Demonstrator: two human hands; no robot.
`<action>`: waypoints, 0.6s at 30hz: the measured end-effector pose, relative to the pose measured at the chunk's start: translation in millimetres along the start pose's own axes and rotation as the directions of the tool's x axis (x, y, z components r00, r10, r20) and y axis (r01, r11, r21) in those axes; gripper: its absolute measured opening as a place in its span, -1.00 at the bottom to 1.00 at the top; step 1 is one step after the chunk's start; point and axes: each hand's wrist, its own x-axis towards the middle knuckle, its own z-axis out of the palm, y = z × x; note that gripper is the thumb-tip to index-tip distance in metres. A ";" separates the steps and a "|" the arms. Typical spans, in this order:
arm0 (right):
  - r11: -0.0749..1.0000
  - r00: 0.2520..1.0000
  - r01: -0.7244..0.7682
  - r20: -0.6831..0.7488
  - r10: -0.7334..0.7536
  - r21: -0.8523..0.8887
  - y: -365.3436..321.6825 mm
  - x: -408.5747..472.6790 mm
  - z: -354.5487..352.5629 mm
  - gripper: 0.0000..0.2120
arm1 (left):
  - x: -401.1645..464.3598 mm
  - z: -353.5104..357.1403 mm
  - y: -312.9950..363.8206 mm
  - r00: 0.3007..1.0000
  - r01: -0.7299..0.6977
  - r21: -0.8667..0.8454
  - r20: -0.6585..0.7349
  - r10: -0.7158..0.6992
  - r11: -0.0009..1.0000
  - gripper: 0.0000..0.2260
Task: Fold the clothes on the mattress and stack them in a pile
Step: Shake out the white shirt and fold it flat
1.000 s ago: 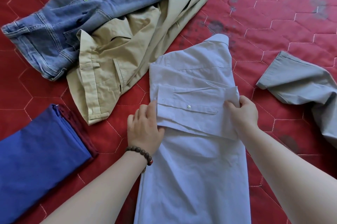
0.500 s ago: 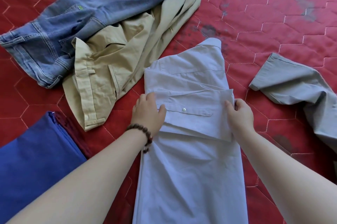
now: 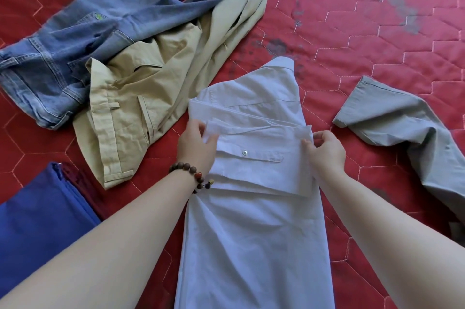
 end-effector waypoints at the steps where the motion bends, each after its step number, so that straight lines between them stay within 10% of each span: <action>1: 0.998 0.997 0.027 -0.069 -0.031 -0.056 -1.3 -2.7 -0.6 -0.75 | -3.1 -0.1 -1.1 0.998 0.004 -0.061 -0.055 -0.007 0.998 -0.82; 4: 0.909 0.913 0.254 -0.228 -0.337 -0.330 -4.6 -20.2 3.8 -0.60 | -15.8 2.3 -7.5 0.981 0.042 -0.110 -0.183 -0.062 0.993 -0.63; 7: 0.697 0.800 0.555 0.059 -0.598 -0.454 -3.0 -38.6 22.6 -0.54 | -24.4 6.7 -13.3 0.985 -0.005 -0.063 -0.172 -0.006 0.998 -0.58; 10: 0.551 0.784 0.614 0.354 -0.510 -0.565 10.7 -39.4 37.2 -0.40 | -25.9 12.2 -16.5 0.987 -0.120 0.140 -0.090 0.133 0.983 -0.63; 14: 0.505 0.780 0.617 0.385 -0.493 -0.603 25.3 -28.8 38.5 -0.36 | -25.9 10.9 -15.7 0.962 -0.172 0.593 -0.072 0.265 0.786 -0.68; 18: 0.485 0.779 0.616 0.387 -0.494 -0.620 28.8 -25.1 37.7 -0.33 | -33.3 25.5 -18.0 0.829 -0.476 0.633 0.093 0.551 0.611 -0.69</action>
